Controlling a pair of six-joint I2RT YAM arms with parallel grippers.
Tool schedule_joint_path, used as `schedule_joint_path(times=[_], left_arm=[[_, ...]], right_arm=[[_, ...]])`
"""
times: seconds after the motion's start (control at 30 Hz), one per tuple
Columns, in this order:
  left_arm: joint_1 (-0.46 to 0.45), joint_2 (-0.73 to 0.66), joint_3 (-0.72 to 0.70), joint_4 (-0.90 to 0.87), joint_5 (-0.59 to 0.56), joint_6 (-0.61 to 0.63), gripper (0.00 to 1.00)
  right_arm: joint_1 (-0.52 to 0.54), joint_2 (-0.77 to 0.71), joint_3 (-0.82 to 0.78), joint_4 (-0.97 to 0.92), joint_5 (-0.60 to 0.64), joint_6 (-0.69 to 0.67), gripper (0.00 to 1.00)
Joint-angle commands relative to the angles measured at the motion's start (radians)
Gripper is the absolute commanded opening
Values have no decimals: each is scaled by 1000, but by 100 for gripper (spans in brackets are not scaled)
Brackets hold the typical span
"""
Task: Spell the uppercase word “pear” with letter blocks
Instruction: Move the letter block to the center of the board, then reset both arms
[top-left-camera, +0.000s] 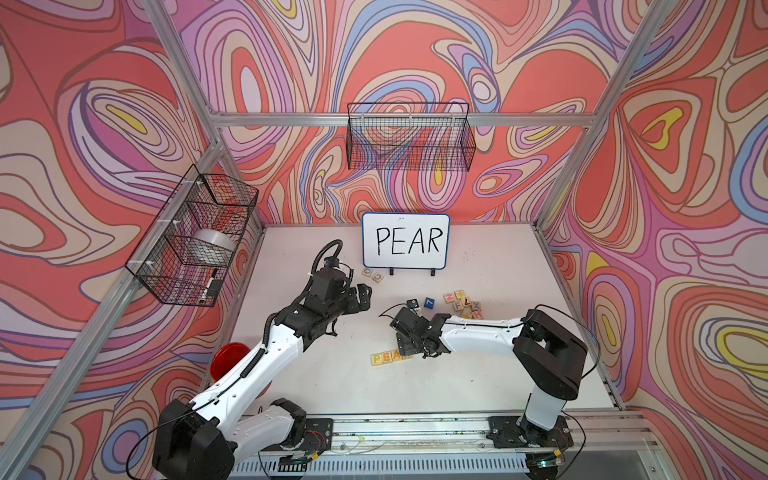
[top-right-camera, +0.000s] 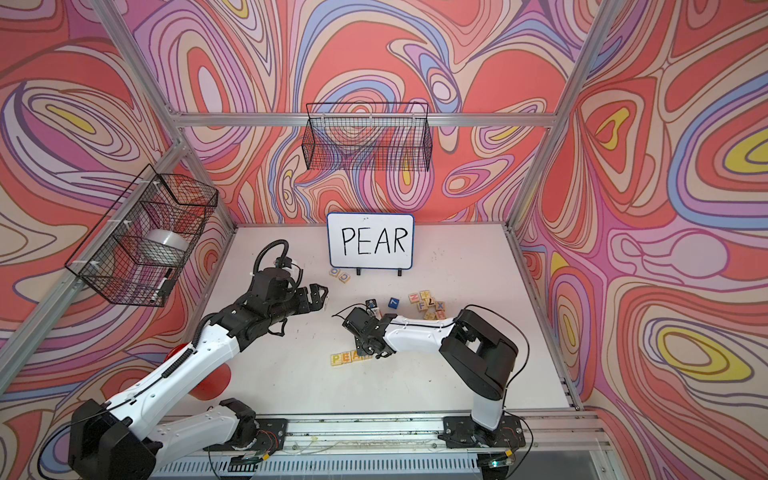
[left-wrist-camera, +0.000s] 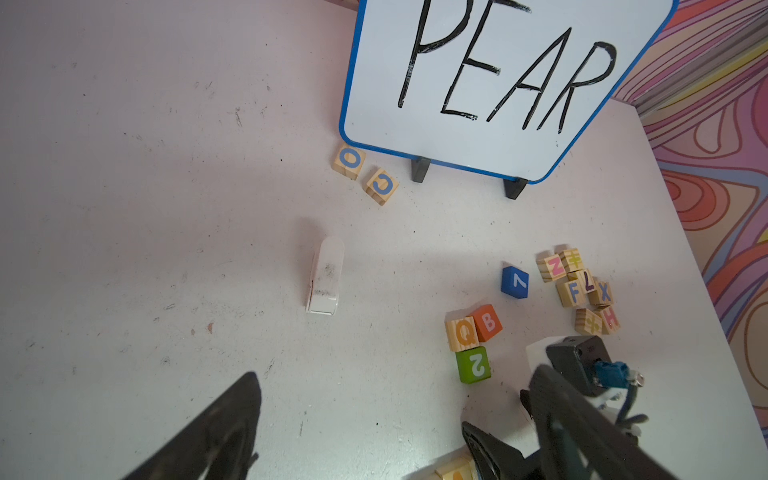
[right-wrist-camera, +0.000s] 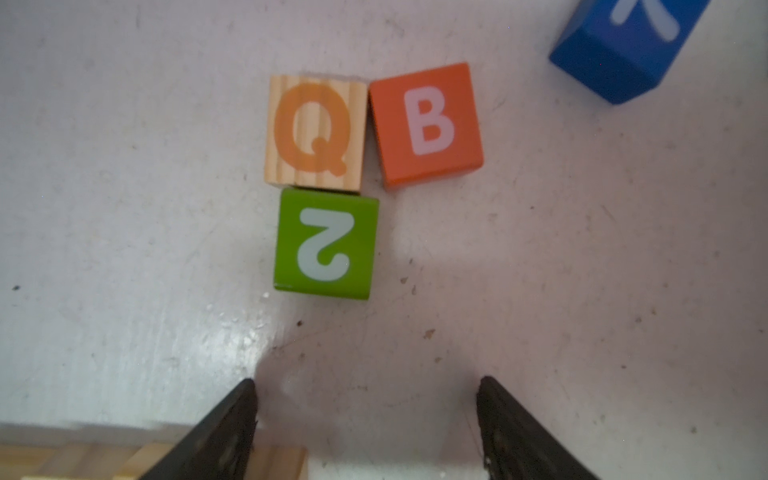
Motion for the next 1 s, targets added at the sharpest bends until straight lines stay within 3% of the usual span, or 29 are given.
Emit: schedule_joint_path(times=[0.0, 0.3, 0.57, 0.83, 0.97], left_arm=[[4, -5, 4, -6, -4, -3, 96], [4, 19, 22, 1, -14, 8, 96], [5, 45, 61, 33, -84, 105, 97], [6, 69, 67, 120, -352, 221, 100], [39, 74, 38, 179, -431, 264, 100]], right_arm=[[9, -8, -20, -42, 51, 41, 85], [-16, -136, 22, -28, 243, 70, 89], [-196, -267, -18, 53, 329, -26, 93], [-388, -303, 9, 134, 390, -237, 98], [-476, -305, 9, 169, 404, -262, 98]])
